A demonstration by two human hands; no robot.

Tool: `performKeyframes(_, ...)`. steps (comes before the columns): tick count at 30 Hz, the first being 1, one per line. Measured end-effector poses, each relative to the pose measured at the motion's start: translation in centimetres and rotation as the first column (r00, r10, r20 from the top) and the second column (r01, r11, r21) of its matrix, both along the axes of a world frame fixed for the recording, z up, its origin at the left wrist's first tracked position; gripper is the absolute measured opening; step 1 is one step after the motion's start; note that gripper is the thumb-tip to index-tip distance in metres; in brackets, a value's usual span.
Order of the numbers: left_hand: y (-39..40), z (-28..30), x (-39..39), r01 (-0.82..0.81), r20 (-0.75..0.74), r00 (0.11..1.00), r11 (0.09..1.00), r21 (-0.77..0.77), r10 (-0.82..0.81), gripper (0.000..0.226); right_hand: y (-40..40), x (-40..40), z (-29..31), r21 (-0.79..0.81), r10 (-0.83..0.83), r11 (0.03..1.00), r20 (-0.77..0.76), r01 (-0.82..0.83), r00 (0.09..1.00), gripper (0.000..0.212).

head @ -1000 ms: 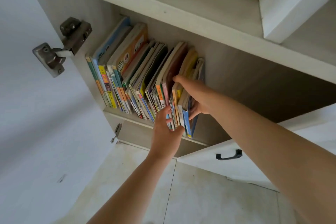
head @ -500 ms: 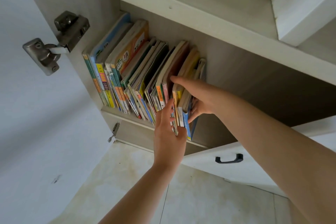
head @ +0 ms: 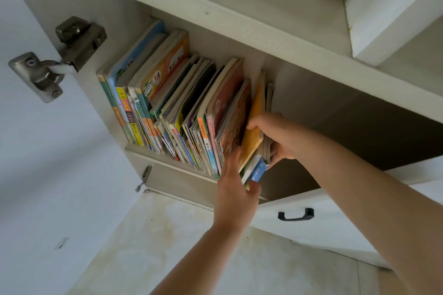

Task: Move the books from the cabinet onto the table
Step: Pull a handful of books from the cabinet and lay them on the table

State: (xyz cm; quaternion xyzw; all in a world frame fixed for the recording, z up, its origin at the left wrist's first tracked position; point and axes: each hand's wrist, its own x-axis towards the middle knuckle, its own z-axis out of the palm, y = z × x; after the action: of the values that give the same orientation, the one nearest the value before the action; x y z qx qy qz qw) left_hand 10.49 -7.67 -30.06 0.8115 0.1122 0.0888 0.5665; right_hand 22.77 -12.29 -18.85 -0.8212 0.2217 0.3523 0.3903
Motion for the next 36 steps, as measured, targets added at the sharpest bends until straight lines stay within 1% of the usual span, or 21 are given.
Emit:
performKeyframes(1,-0.3,-0.3,0.3,0.042,-0.017,0.999,0.999,0.01,-0.042,0.072,-0.1,0.1,0.0,-0.004,0.016,1.0,-0.003,-0.016,1.0,0.032)
performKeyframes(3,-1.1,-0.9,1.0,0.076,-0.06,0.995,0.997,0.014,-0.075,0.077,-0.2,0.3,0.1,-0.037,0.059,0.998,-0.001,-0.059,0.998,0.033)
performKeyframes(5,-1.7,-1.5,2.0,0.078,-0.103,0.992,0.997,0.014,-0.076,0.085,-0.4,0.5,0.3,-0.081,0.09,0.993,0.02,-0.088,0.996,0.035)
performKeyframes(7,-2.1,-2.2,2.8,0.062,-0.135,0.989,0.998,0.032,-0.057,0.096,-0.6,0.7,0.2,-0.072,0.087,0.994,0.061,-0.083,0.994,0.035)
performKeyframes(9,-2.6,-2.7,3.5,0.044,-0.139,0.99,0.997,0.057,-0.036,0.101,-0.9,0.8,0.0,-0.051,0.083,0.996,0.099,-0.078,0.992,0.037)
performKeyframes(11,-2.9,-3.4,3.8,0.012,-0.112,0.994,0.997,0.08,-0.003,0.096,-1.0,0.8,-0.2,-0.044,0.083,0.996,0.154,-0.077,0.985,0.047)
performKeyframes(14,-3.0,-4.0,3.8,-0.019,-0.059,0.998,0.995,0.097,0.024,0.081,-1.1,0.5,-0.3,-0.052,0.111,0.993,0.233,-0.102,0.966,0.06)
performKeyframes(17,-3.0,-4.1,2.9,-0.002,-0.009,1.0,0.993,0.116,0.003,0.073,-1.6,-0.5,-0.2,-0.03,0.108,0.994,0.244,-0.104,0.964,0.057)
performKeyframes(19,-2.4,-3.6,1.7,-0.013,0.032,0.999,0.984,0.176,0.007,0.069,-2.0,-1.6,0.2,0.0,0.077,0.997,0.236,-0.079,0.969,0.054)
performKeyframes(21,-1.6,-3.1,0.1,-0.013,0.054,0.999,0.969,0.247,0.0,0.071,-2.5,-2.9,0.7,0.058,0.037,0.997,0.211,-0.05,0.977,0.05)
performKeyframes(24,-0.1,-2.5,-2.7,0.041,0.005,0.999,0.953,0.301,-0.044,0.083,-2.5,-5.4,0.8,0.128,-0.014,0.992,0.158,-0.006,0.987,0.047)
performKeyframes(26,0.9,-2.6,-4.2,0.077,-0.026,0.997,0.945,0.317,-0.072,0.088,-2.1,-7.2,0.5,0.109,-0.005,0.994,0.175,-0.015,0.984,0.053)
performKeyframes(28,1.5,-3.2,-5.2,0.081,-0.035,0.997,0.944,0.321,-0.073,0.09,-1.7,-8.7,0.0,0.072,0.043,0.995,0.238,-0.062,0.97,0.065)
performKeyframes(31,1.5,-3.7,-5.6,0.067,-0.043,0.997,0.963,0.262,-0.058,0.087,-2.0,-9.7,-0.3,0.125,0.069,0.986,0.268,-0.106,0.961,0.074)
performKeyframes(32,1.5,-3.8,-5.7,0.056,-0.044,0.998,0.97,0.238,-0.047,0.082,-2.3,-9.7,-0.3,0.163,0.062,0.981,0.247,-0.105,0.967,0.073)
performKeyframes(33,1.6,-4.0,-5.7,0.042,-0.042,0.999,0.973,0.226,-0.034,0.074,-2.7,-9.5,-0.3,0.196,0.047,0.976,0.215,-0.09,0.976,0.068)
performKeyframes(34,1.7,-4.3,-5.7,0.034,-0.046,0.999,0.976,0.214,-0.025,0.067,-3.2,-9.1,-0.2,0.213,0.025,0.975,0.187,-0.066,0.982,0.056)
performKeyframes(36,2.1,-4.7,-6.0,0.036,-0.066,0.998,0.985,0.166,-0.026,0.064,-4.3,-8.1,-0.7,0.213,-0.042,0.977,0.149,0.01,0.988,0.034)
